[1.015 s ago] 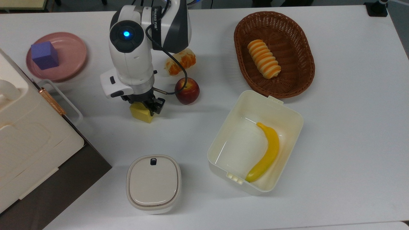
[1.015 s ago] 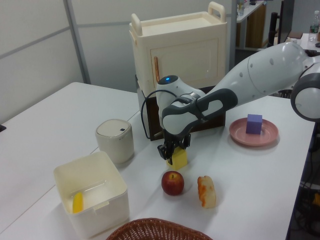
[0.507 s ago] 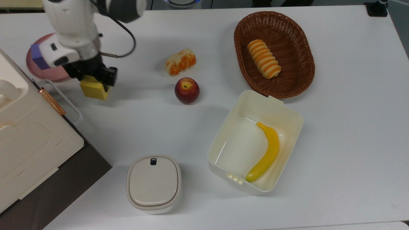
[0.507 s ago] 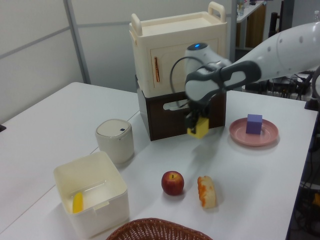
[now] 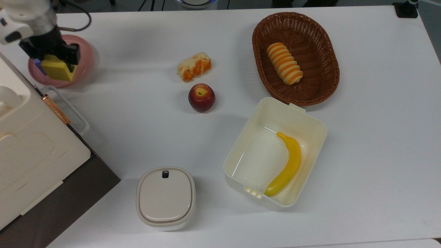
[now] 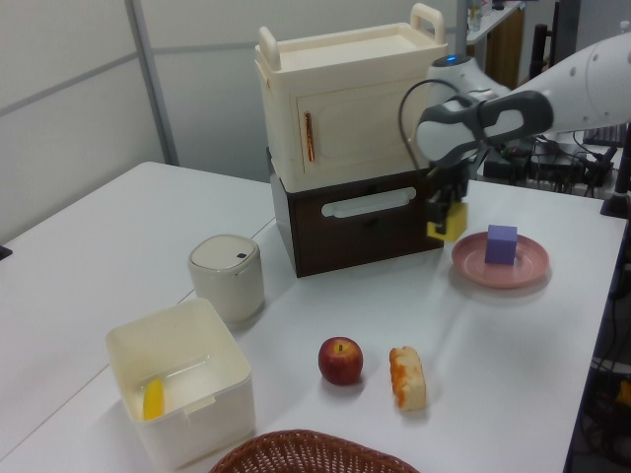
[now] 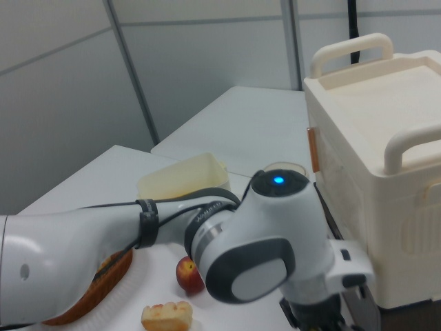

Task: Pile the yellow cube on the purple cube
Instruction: 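Carry the yellow cube over the purple cube and lower it, then open the gripper to release the yellow cube on the purple cube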

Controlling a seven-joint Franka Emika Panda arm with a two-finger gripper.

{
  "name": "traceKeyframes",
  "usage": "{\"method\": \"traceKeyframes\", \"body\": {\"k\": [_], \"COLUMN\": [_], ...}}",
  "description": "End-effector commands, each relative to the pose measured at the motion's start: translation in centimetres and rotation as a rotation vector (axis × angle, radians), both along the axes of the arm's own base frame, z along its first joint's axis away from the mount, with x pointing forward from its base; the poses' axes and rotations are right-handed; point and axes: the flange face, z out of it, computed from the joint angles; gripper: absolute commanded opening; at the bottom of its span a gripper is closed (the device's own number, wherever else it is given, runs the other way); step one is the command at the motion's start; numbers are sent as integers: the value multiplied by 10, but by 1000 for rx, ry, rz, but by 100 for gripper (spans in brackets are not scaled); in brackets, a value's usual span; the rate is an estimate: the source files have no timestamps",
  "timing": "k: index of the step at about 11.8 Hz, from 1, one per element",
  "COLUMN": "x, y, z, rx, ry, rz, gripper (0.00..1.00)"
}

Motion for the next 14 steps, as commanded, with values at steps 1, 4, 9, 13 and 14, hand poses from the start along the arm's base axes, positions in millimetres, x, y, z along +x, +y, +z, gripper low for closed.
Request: {"method": "traceKeyframes", "body": {"k": [1, 4, 9, 13, 14], "x": [-40, -67, -81, -82, -83], "y": [-29, -59, -81, -84, -85], "z": [12, 12, 10, 9, 11], "rx": [17, 39, 35, 34, 31], "ry": [44, 71, 64, 61, 58], "rz": [53, 80, 46, 32, 28], "gripper": [37, 37, 74, 100, 100]}}
